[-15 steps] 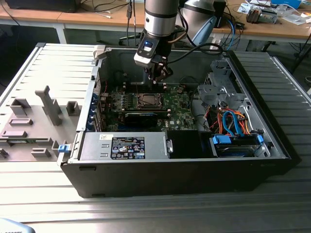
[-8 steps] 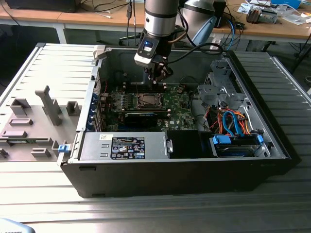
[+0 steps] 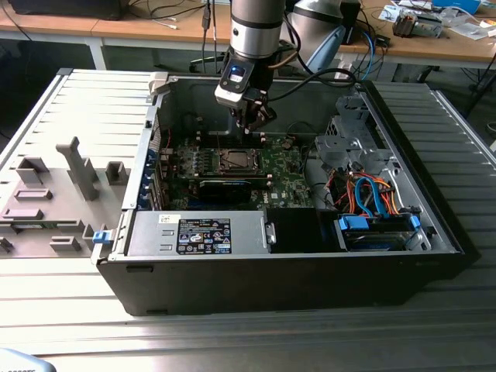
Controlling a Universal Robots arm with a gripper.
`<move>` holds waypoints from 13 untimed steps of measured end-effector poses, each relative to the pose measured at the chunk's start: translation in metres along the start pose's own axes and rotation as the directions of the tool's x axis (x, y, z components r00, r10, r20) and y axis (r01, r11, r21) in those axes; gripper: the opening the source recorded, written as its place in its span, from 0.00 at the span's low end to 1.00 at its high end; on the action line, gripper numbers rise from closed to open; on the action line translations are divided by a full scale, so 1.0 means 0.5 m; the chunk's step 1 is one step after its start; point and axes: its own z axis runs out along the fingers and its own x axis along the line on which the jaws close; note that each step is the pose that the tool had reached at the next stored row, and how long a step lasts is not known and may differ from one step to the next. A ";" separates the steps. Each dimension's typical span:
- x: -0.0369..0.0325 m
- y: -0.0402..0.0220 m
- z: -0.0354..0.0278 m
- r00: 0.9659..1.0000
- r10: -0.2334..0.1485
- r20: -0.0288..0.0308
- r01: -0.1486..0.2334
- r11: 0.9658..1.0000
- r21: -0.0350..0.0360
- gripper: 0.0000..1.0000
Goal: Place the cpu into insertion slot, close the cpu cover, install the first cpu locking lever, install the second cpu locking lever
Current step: 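Install the first cpu locking lever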
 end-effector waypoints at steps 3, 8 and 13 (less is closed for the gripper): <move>0.000 0.000 0.000 1.000 -0.008 0.000 0.008 1.000 0.000 0.11; 0.000 0.000 -0.001 1.000 -0.020 0.001 0.020 1.000 0.000 0.11; 0.000 0.000 -0.001 0.999 -0.033 0.001 0.033 0.999 -0.001 0.11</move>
